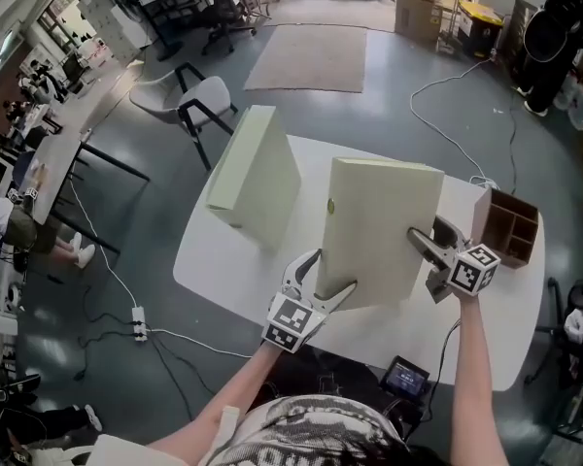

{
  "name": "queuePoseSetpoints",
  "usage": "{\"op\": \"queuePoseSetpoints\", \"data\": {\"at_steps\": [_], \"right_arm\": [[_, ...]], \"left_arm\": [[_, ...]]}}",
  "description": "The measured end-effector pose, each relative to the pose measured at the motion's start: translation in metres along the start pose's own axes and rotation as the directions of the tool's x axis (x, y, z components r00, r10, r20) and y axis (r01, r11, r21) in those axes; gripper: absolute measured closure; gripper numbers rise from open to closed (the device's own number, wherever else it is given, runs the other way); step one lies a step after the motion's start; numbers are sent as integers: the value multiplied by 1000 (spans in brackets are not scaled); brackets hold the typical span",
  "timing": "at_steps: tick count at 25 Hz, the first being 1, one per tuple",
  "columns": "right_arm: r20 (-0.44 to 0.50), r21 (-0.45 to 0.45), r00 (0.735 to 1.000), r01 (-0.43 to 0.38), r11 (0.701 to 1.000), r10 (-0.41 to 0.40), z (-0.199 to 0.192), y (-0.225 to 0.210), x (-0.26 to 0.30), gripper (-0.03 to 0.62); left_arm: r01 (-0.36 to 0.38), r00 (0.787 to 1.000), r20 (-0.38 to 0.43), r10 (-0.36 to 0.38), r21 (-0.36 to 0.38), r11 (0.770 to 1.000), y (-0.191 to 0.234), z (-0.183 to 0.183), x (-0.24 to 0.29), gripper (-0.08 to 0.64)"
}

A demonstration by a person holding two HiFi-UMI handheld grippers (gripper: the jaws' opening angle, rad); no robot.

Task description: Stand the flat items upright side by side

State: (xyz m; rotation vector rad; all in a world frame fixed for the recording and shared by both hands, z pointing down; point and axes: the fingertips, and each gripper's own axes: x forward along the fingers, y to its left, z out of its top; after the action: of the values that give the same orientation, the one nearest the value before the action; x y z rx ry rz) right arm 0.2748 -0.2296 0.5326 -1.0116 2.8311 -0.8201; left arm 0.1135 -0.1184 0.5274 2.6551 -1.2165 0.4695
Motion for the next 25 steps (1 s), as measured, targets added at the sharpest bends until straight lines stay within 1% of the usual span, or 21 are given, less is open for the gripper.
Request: {"op": "queuePoseSetpoints", "data": {"at_steps": [4,8,10,13,15,17,19,21,23,25], "right_arm": [[49,-50,998,-47,998,50,11,14,16,258],[62,-127,993,-93,987,102,19,25,31,258],[56,-158,990,-116,981,126,20,32,40,259],[64,-197,986,-137,971,152,21,43,53,259],[69,-225,984,-148,963,167,22,52,59,259],[67,-252,980,-165,953,187,24,61,67,259],[57,-284,977,-183,941,207,28,66,76,259],[31,-317,975,-201,927,222,29,69,87,259],[-9,-345,972,-223,912,234,25,75,97,259],[-47,-372,967,-250,894,251,21,83,104,261]], "left_arm": [[-56,998,13,55,111,992,15,9,-11,167],[-111,993,-2,115,235,966,27,4,-19,169],[-134,990,-5,140,249,959,32,-1,-25,169],[-180,983,8,183,232,956,37,-8,-32,167],[-223,974,17,226,235,946,43,-12,-37,167],[-267,963,27,269,254,930,52,-13,-42,167],[-311,949,43,312,288,906,60,-12,-44,167],[-364,929,59,366,325,873,67,-15,-46,167],[-420,904,71,423,345,839,72,-23,-49,167],[-458,884,77,461,340,822,75,-34,-55,167]]}}
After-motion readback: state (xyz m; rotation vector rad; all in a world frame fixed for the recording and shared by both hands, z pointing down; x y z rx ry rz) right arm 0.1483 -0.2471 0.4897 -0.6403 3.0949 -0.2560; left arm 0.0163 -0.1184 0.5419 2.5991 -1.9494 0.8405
